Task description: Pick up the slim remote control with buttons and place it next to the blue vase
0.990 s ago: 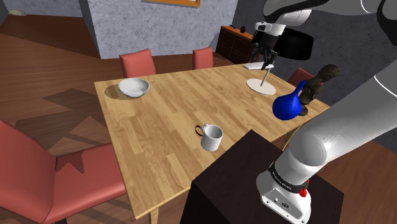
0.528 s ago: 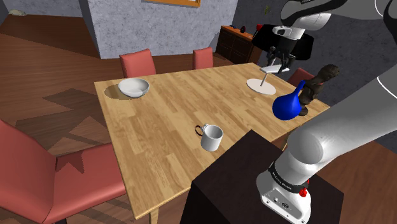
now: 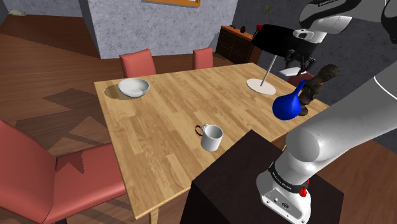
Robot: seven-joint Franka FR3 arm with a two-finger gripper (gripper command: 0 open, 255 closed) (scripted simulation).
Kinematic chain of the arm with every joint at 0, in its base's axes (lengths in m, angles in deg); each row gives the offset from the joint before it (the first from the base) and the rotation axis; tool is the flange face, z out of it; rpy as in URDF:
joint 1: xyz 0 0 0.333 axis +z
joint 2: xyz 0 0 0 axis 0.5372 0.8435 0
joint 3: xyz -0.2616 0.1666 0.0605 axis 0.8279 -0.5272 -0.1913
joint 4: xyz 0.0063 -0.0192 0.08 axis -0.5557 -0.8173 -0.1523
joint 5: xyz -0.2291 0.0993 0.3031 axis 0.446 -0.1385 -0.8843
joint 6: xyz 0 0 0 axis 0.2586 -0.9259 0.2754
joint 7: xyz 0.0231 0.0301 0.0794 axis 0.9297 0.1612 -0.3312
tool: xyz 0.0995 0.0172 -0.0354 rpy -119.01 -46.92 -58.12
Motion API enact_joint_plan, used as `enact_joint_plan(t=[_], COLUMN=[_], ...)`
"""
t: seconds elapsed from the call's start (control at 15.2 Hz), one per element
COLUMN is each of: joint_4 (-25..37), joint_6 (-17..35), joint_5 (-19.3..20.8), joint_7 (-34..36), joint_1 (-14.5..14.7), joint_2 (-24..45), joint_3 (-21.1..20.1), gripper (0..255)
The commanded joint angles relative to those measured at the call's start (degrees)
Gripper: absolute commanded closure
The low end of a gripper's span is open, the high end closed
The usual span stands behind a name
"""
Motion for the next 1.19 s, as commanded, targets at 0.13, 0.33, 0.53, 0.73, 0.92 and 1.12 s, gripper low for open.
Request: enact_joint_plan(t=[0.13,0.33,0.53,0.73,0.92,1.12], joint_4=[-1.6,-3.4,-5.0,-6.6,-8.0,-9.4], joint_6=[2.6,4.9,7.3,9.7,12.1,14.4], joint_5=[-0.3,-0.6,-1.0,-1.5,-2.1,-2.9], joint_7=[-1.7,-2.0,-2.3,-2.7,-3.2,-3.9], joint_1=[-0.5,-0.5,-0.5,-0.5,-0.4,-0.4], joint_2=[1.0,1.7,2.5,3.5,4.6,5.9], joint_3=[1.2,1.6,1.9,2.3,2.7,3.0], gripper=[255,255,255,255,255,255])
